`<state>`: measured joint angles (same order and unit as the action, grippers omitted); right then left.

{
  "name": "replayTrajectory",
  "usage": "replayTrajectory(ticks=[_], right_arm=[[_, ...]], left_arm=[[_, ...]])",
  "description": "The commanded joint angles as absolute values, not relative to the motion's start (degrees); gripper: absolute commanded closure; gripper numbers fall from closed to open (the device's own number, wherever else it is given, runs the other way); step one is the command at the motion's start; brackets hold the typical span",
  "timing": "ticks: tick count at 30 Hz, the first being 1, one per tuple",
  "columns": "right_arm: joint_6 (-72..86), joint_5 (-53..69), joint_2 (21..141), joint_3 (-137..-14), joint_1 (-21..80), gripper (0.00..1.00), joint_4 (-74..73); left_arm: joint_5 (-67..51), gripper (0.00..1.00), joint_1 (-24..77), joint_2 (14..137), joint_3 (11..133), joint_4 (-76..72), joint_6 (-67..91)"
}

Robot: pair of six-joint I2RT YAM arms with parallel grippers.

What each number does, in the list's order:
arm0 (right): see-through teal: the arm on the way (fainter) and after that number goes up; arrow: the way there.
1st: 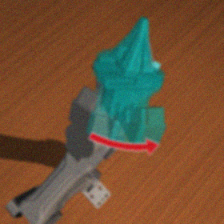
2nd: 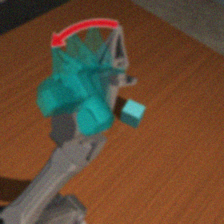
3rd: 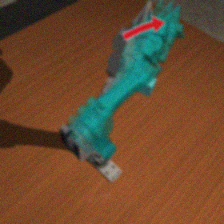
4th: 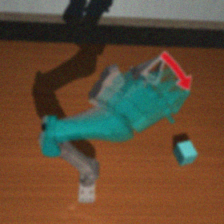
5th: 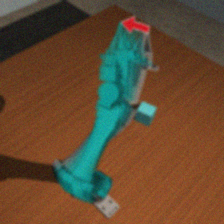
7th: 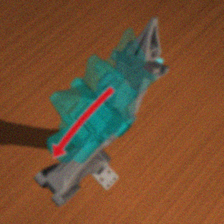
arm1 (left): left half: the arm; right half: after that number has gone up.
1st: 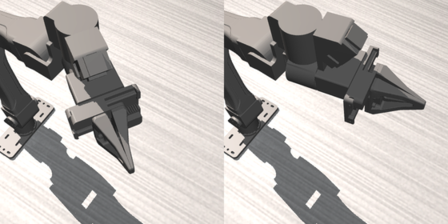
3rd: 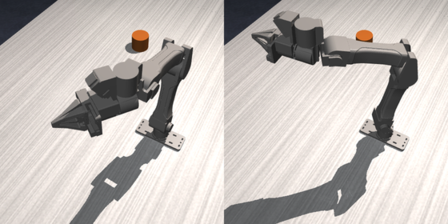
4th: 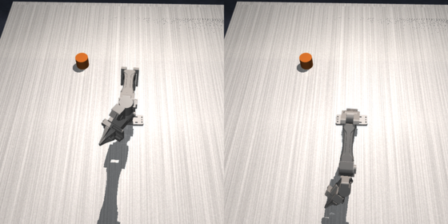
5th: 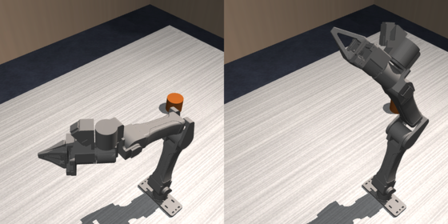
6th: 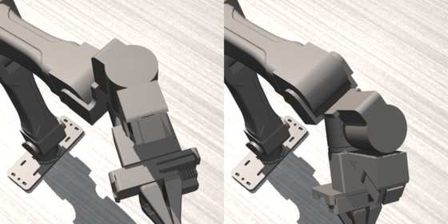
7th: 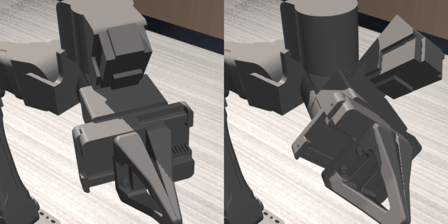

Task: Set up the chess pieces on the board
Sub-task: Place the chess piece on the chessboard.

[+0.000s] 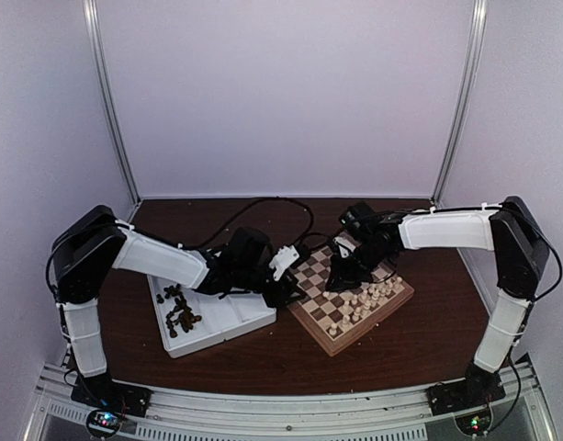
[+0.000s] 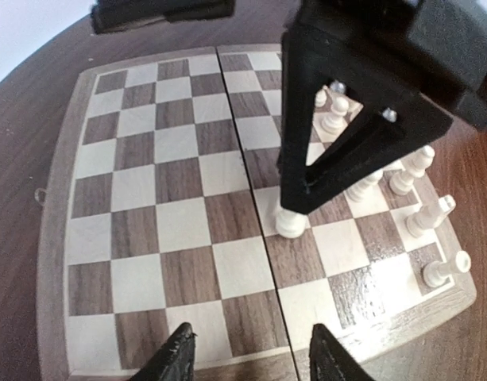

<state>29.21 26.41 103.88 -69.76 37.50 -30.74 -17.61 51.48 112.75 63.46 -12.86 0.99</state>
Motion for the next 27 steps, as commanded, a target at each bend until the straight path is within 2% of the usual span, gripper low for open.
replayTrajectory(ticks=[1, 5, 9, 17, 27], right_arm=[[24.95, 19.04, 99.65, -70.20, 38.75, 1.00, -34.44], [23.97, 17.98, 96.22, -68.13, 39.56, 1.00, -32.94], [22.16, 15.15, 94.32, -67.44, 41.51, 1.00, -34.02], [23.21, 14.82, 90.76, -65.86, 42.24, 1.00, -32.04], [20.55, 12.66, 92.19, -67.31, 44.17, 1.00, -35.13]], left_arm=[[-11.63, 0.50, 51.68, 104.30, 61.83, -11.23, 2.75], [-4.51, 0.50, 51.68, 98.62, 60.94, -5.35, 3.02], [0.90, 0.43, 51.06, 92.96, 56.64, -4.55, 5.09], [0.38, 0.41, 50.54, 90.35, 55.39, 4.82, 2.50], [0.48, 0.40, 44.95, 84.77, 52.48, 6.07, 11.77]])
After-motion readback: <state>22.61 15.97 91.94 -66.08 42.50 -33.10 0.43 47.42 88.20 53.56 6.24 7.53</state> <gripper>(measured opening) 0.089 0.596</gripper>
